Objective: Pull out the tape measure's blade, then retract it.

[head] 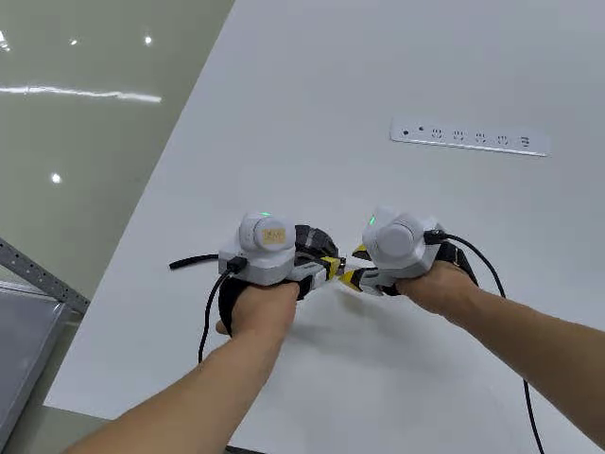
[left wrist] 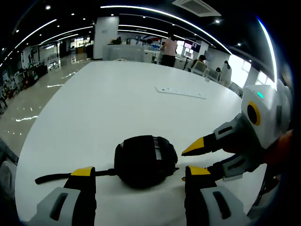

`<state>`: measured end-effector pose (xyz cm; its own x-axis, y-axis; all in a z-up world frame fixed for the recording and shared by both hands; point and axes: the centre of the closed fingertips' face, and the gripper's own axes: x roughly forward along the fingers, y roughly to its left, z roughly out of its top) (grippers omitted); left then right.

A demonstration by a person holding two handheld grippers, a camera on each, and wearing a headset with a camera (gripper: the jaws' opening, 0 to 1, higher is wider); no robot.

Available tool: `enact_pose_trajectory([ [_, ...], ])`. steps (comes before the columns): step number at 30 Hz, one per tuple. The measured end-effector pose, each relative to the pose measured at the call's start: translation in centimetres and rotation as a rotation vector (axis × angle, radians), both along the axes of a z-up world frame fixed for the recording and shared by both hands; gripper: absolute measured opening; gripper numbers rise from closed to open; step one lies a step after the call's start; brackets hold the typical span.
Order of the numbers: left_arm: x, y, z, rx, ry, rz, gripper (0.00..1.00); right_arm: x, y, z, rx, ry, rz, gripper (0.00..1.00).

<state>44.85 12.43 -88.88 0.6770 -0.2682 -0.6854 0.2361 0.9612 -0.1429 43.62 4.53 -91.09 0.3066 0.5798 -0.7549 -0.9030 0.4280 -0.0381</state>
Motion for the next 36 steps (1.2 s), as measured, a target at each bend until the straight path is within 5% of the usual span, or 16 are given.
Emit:
enact_pose_trajectory([
  [19,-3.4,0.8,0.8,0.024,-0.020,-0.058,0.81,-2.1,-1.9,3.2,0.056,-0.025,-0.213,0.41],
  [36,-5.6,1.0,2.1,0.006,-0.048,-0.096,0.89,-4.9,-3.3,6.0,0.129,0.002,-0.411,0.55],
])
